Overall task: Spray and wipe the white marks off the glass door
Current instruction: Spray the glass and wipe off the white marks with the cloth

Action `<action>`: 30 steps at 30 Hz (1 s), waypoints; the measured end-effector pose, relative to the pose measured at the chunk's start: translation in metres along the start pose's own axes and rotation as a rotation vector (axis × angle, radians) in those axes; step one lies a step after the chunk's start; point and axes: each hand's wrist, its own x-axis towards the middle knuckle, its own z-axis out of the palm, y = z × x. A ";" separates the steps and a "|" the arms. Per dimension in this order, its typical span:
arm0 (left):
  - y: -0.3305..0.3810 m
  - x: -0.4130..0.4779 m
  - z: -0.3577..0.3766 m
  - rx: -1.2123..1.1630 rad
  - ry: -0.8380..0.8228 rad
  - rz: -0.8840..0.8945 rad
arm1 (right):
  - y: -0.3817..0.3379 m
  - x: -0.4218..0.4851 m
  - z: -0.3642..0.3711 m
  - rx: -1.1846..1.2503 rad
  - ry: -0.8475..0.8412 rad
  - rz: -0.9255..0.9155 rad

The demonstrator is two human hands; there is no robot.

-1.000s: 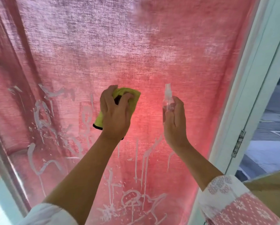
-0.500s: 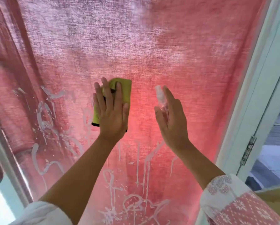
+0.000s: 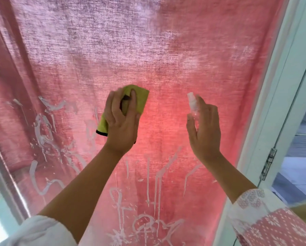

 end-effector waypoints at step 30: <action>0.019 -0.006 -0.003 -0.024 -0.164 0.177 | 0.020 -0.031 -0.035 0.306 -0.074 0.133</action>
